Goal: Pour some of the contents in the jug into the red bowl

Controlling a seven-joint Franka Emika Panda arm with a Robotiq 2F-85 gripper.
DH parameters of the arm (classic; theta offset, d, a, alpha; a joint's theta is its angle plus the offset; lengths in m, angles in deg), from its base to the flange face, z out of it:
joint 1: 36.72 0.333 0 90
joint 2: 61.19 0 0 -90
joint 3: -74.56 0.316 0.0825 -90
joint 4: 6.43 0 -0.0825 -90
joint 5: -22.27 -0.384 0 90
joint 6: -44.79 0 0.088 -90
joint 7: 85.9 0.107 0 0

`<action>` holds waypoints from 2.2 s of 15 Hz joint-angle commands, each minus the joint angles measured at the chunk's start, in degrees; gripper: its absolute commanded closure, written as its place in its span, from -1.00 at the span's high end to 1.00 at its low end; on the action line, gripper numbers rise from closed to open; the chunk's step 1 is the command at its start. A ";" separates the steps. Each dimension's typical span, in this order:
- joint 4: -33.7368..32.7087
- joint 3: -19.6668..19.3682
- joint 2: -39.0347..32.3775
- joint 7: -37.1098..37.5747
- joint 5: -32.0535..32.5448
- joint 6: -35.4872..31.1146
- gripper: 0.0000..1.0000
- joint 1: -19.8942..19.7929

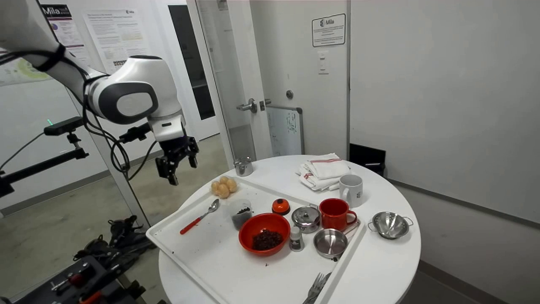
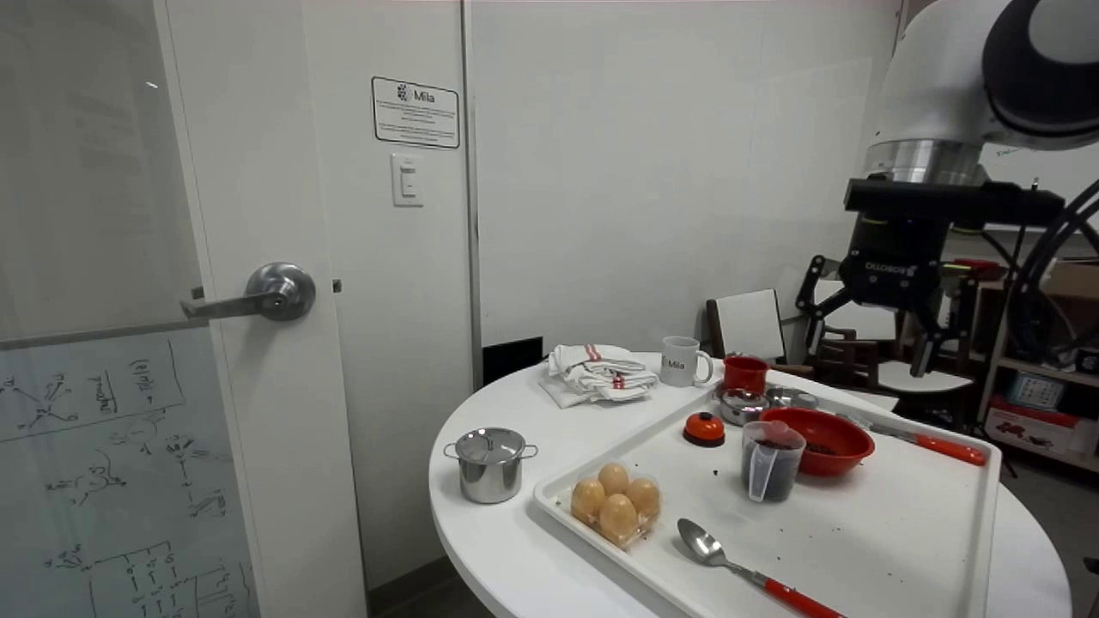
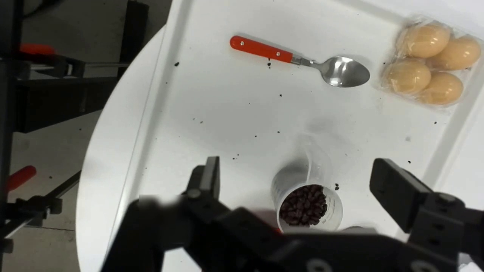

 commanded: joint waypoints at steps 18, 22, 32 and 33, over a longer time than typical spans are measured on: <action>-12.38 -9.37 -23.63 13.34 7.84 -0.49 1.00 6.51; -18.17 -9.05 -27.44 11.82 4.99 1.61 1.00 5.80; -32.17 -9.90 -38.84 9.62 3.88 10.62 0.96 5.02; -32.99 -10.01 -39.60 9.47 3.84 11.04 0.67 4.96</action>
